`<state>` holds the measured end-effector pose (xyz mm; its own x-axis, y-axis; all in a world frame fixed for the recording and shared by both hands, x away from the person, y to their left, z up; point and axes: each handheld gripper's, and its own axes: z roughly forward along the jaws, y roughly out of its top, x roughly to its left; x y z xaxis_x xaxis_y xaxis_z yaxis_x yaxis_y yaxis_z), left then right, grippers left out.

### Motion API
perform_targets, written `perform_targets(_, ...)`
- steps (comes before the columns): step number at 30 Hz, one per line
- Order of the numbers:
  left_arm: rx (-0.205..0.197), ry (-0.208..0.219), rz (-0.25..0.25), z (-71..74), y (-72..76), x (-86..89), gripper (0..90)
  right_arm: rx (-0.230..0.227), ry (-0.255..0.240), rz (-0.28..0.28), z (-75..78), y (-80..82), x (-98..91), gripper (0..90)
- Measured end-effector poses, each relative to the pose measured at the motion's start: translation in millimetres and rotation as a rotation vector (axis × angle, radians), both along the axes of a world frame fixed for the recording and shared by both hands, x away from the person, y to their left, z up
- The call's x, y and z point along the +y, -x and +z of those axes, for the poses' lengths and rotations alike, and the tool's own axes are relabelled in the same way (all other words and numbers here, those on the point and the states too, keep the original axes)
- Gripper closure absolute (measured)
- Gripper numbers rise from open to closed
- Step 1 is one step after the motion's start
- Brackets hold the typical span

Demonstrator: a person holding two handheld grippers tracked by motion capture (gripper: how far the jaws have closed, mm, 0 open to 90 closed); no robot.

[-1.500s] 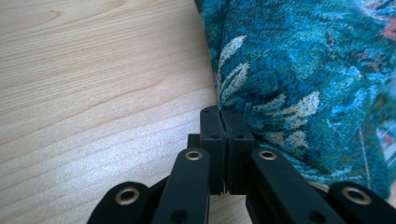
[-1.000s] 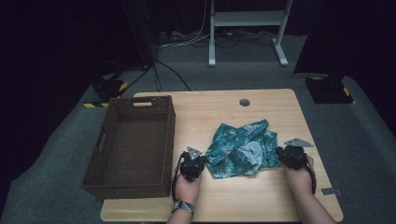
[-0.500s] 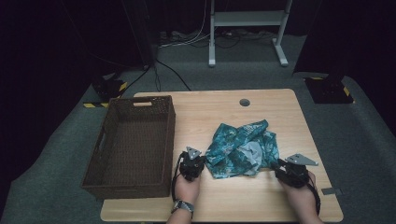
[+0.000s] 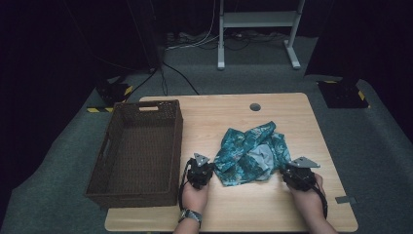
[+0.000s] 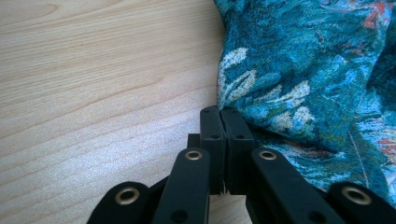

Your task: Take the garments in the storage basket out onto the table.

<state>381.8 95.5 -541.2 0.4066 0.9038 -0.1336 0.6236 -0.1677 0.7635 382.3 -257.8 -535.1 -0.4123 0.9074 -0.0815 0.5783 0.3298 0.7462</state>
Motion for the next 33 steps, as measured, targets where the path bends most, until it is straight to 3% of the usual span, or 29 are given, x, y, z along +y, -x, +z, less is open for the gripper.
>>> perform_targets(12,0.003,0.006,-0.001,-0.1,-0.3,0.6,88.3,-0.025,-0.009,-0.100,-1.9,-37.8,-37.5,64.6)
perform_targets(20,0.004,0.007,-0.001,-0.1,-0.4,0.8,88.3,-0.002,-0.014,-0.174,0.5,-53.1,-60.6,61.1)
perform_targets(24,0.006,0.010,-0.002,-0.1,-0.6,1.2,88.3,-0.025,-0.017,-0.161,5.8,-42.6,-58.1,60.1)
perform_targets(33,0.006,0.009,-0.001,-0.1,-0.7,1.0,88.3,-0.062,-0.040,-0.048,18.6,0.2,-26.6,57.9)
